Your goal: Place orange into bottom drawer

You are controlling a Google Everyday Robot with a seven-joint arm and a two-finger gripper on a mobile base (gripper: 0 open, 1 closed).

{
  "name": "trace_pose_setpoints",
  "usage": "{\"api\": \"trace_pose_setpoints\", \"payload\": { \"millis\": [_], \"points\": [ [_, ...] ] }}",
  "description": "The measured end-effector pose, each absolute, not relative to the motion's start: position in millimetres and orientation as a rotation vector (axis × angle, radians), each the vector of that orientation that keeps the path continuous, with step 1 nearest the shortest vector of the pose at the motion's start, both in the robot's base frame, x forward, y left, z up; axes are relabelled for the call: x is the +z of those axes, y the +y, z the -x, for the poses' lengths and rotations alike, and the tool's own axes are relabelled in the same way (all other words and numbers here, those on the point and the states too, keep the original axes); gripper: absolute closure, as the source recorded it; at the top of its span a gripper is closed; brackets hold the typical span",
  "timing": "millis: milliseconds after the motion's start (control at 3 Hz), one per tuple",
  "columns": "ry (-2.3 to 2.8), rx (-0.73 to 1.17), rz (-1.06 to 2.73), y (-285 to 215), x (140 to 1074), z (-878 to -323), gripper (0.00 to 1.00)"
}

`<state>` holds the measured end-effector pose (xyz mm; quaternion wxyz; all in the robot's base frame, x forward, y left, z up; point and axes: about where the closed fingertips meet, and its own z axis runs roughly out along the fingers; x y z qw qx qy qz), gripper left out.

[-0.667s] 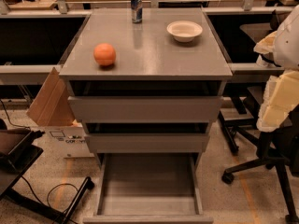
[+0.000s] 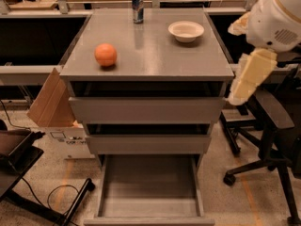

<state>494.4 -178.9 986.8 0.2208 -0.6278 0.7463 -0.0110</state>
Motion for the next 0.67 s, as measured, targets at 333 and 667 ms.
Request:
{"api": "trace_pose_setpoints", "payload": {
  "millis": [333,667],
  "points": [
    [1.843,0.048,1.736,-114,1003,-564,0.00],
    [1.621,0.100,1.695,-39,1024,-624,0.00]
  ]
}}
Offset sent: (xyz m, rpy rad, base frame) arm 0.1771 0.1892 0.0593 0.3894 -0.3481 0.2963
